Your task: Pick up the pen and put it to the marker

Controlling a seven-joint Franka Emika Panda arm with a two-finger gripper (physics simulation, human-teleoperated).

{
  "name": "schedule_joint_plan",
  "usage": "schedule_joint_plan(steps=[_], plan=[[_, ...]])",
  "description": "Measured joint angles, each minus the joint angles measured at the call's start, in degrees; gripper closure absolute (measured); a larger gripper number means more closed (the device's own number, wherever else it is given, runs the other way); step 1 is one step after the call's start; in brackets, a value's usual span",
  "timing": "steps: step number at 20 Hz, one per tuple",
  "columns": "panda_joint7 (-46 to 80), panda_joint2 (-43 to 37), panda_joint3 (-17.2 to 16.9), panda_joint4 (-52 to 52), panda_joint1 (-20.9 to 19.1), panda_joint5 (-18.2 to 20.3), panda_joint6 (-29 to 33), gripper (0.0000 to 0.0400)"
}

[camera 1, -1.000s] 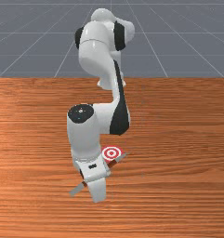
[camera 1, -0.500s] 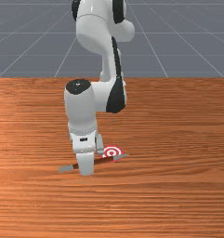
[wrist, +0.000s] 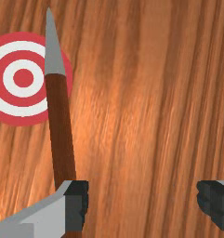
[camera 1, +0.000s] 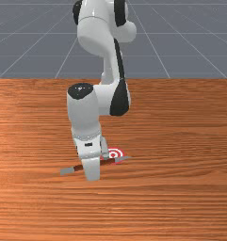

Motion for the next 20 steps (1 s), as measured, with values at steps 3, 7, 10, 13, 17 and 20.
schedule_joint_plan(steps=[3,7,10,13,17,20], plan=[[2.98,-2.07,-0.64,-3.74,0.41,0.58,2.78,0.0012],[0.36,-5.78,0.08,-10.3,-0.84,0.37,3.95,0.0002],[0.75,-0.25,-0.65,-3.71,-0.16,-0.06,-0.46,0.0],[-0.77,0.63,-0.2,-7.19,-0.74,-0.24,7.45,0.0003],[-0.6,0.06,-0.23,-8.04,-1.16,0.03,8.76,0.0251],[-1.05,-2.73,0.37,-11.48,-1.83,0.37,11.82,0.0357]])
